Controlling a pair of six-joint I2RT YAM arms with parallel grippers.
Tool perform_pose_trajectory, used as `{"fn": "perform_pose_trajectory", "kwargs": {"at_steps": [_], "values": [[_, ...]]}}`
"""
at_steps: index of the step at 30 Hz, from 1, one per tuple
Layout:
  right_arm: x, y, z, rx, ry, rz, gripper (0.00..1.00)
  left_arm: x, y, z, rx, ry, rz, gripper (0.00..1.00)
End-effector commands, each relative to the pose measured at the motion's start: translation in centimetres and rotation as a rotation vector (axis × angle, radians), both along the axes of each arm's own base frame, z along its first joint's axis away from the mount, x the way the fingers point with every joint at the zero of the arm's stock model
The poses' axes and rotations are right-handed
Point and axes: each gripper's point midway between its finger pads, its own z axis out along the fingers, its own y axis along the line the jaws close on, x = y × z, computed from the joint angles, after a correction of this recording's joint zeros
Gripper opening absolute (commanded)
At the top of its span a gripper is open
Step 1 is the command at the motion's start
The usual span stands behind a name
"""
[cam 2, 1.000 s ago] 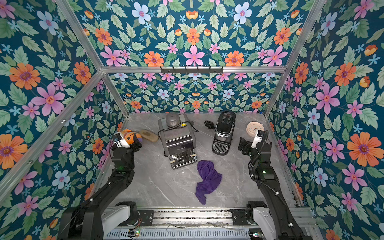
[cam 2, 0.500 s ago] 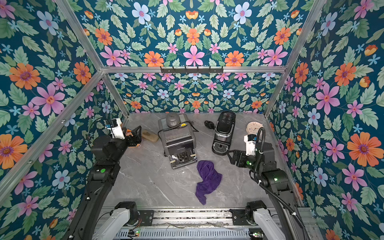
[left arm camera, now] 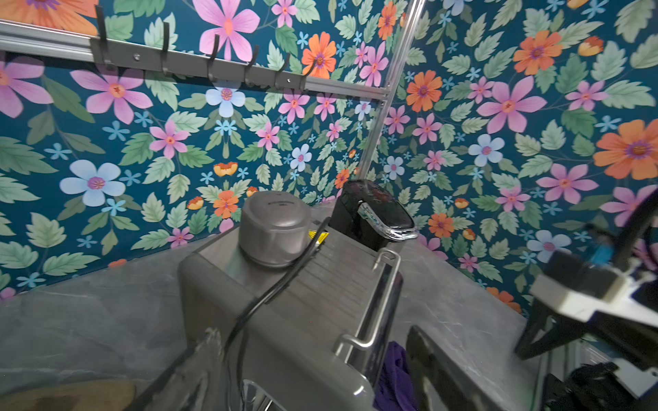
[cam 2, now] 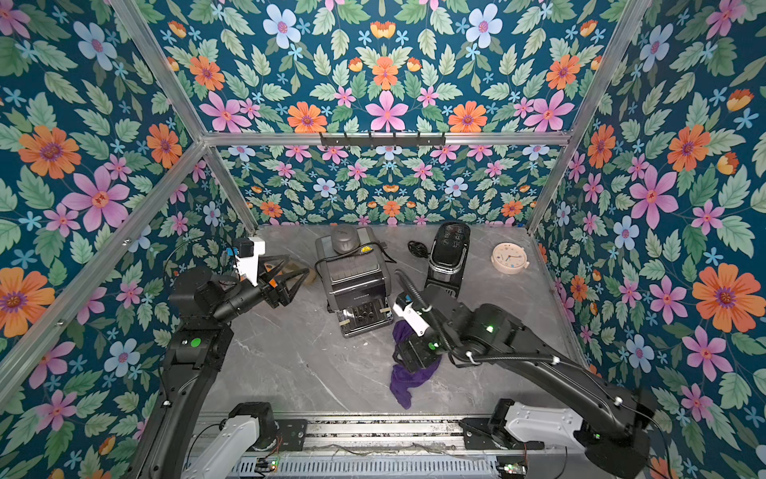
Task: Wipe the surface of a coffee machine
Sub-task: Pick up the cleaning item at the center of the board.
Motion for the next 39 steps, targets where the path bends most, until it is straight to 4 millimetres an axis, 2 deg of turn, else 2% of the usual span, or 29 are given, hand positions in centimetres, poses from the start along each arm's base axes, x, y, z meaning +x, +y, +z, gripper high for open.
{"fn": "perform_pose_trajectory", "kwargs": {"at_steps": [1,6,9,12,16,20,30,39], "values": [[0.4,-0.2,-1.5,-0.126,0.011,0.032,0.91,-1.1,0.1,-0.3,-0.019,0.044,0.005,0.83],[2.5,1.5,-2.6,-0.156,-0.029,0.018,0.98,-1.0,1.6,-2.2,-0.039,0.187,0.126,0.83],[3.6,1.8,-3.7,-0.204,-0.040,0.012,0.99,-0.4,2.7,-3.5,-0.073,0.286,0.216,0.83],[4.3,1.6,-5.1,-0.231,-0.001,0.009,0.99,0.4,3.5,-5.1,-0.101,0.374,0.280,0.82],[4.9,0.0,-7.1,-0.268,0.039,-0.012,0.99,1.1,3.7,-6.6,-0.131,0.455,0.312,0.81],[3.9,-1.1,-9.3,-0.290,0.052,0.029,0.99,1.7,3.9,-7.2,-0.132,0.487,0.328,0.81],[1.7,-0.7,-13.2,-0.251,0.093,0.209,0.99,2.7,4.2,-8.2,-0.135,0.552,0.364,0.80],[1.4,-1.6,-14.7,-0.313,0.040,0.374,0.99,3.8,4.6,-9.0,-0.107,0.580,0.389,0.79]]}}
